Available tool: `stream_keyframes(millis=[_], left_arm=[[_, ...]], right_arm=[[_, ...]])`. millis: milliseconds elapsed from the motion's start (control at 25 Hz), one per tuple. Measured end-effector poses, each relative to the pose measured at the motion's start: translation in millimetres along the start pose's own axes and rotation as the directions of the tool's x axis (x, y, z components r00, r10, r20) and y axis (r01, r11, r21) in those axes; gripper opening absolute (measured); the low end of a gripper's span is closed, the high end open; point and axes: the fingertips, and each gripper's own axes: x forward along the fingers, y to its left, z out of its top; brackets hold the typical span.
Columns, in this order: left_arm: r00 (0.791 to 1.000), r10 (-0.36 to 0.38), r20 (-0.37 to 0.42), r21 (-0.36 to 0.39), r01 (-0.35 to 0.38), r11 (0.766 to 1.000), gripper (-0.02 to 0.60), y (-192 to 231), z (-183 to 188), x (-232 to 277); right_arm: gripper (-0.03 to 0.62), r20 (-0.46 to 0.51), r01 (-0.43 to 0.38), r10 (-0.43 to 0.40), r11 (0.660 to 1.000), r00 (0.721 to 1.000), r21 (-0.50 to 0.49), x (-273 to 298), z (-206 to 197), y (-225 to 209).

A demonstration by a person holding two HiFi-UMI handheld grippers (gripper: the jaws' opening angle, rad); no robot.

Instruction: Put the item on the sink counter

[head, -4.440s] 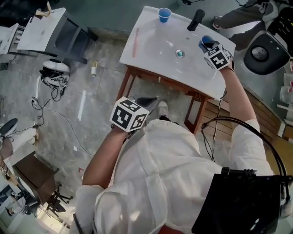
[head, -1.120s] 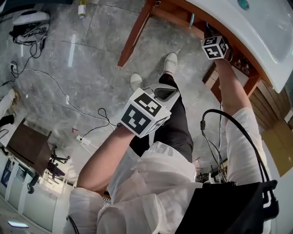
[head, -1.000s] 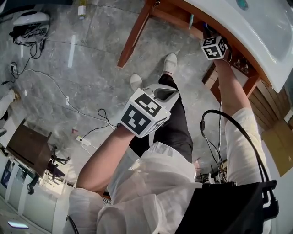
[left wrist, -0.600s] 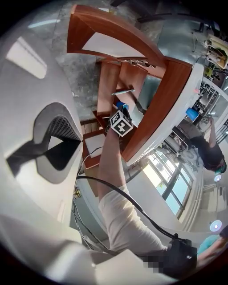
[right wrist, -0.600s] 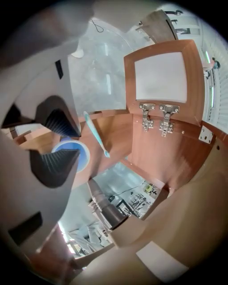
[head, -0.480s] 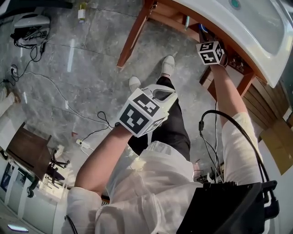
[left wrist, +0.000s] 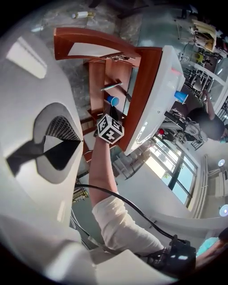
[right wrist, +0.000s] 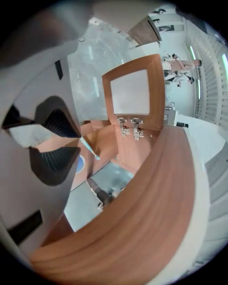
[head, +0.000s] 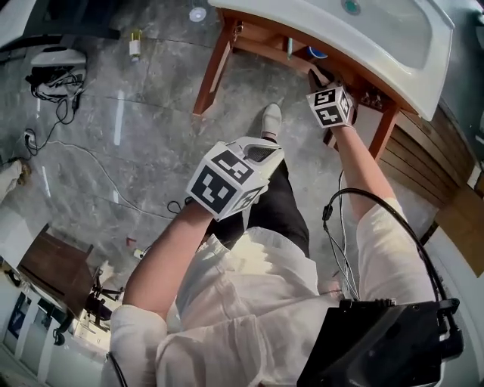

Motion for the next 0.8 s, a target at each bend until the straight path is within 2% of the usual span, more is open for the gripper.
stream_keyframes(millis=[200, 400, 600, 800], left_arm=[[1.0, 0.005, 0.014, 0.043, -0.005, 0.999, 0.005, -19, 10, -21], [1.0, 0.006, 0.01, 0.113, -0.007, 0.994, 0.005, -47, 12, -52], [1.0, -0.011, 0.028, 0.137, 0.007, 0.991, 0.005, -71, 12, -79], [1.0, 0.0, 0.018, 0.161, -0.002, 0.987, 0.005, -90, 7, -96]], right_arm=[[0.019, 0.055, -0.063, 0.054, 0.984, 0.997, 0.168, -52, 19, 17], [0.006, 0.14, -0.189, 0.152, 0.935, 0.978, 0.301, -128, 51, 44], [0.006, 0.198, -0.202, 0.139, 0.916, 0.97, 0.345, -204, 76, 62], [0.006, 0.231, -0.212, 0.138, 0.917, 0.963, 0.337, -264, 85, 81]])
